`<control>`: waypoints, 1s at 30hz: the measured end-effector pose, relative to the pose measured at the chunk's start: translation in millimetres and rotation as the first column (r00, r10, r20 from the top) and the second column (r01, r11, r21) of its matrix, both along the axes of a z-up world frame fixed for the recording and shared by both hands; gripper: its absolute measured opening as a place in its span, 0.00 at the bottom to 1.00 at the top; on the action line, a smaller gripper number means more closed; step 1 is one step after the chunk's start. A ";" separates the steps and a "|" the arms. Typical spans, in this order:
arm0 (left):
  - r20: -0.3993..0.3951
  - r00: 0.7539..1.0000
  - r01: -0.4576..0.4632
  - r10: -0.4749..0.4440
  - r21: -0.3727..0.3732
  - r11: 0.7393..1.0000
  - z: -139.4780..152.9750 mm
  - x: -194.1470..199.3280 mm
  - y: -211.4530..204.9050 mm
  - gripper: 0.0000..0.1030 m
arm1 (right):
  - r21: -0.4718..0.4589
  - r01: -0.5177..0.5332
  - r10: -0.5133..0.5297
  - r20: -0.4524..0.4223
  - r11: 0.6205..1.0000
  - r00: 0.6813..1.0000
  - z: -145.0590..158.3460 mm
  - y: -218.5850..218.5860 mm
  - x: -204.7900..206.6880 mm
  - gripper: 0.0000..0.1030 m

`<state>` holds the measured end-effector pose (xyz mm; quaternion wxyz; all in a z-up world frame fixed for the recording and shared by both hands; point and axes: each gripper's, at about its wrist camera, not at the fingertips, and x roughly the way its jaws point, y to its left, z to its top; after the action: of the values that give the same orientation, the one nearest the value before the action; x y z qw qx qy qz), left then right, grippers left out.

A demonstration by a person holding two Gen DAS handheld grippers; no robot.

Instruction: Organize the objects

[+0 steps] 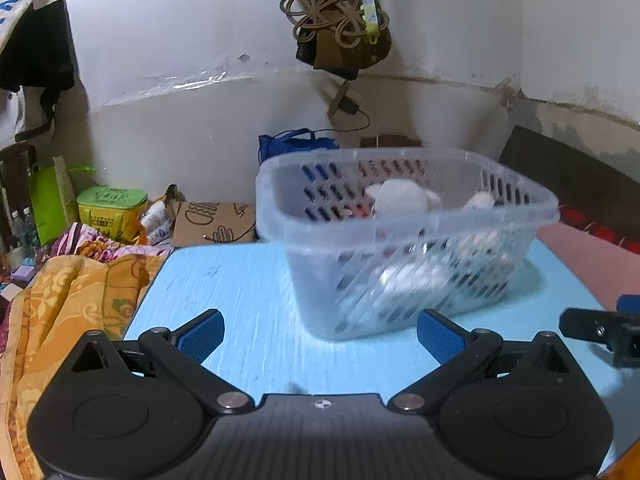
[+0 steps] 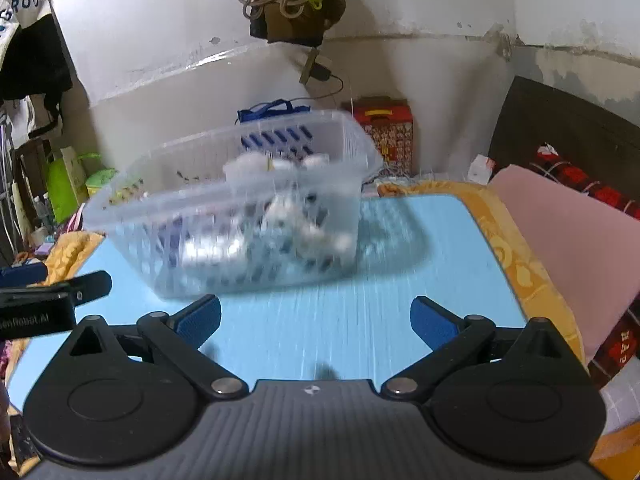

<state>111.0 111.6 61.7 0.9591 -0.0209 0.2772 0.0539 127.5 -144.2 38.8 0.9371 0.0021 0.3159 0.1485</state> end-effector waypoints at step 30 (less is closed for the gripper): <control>-0.009 1.000 -0.020 0.019 -0.061 0.998 37.4 48.5 18.2 1.00 | -0.030 0.051 -0.052 -0.029 0.998 0.998 13.9 2.3 60.6 1.00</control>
<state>159.6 129.8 99.1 0.9563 -0.0525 0.2824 0.0549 188.0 -141.9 52.7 0.9357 -0.0011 0.3319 0.1198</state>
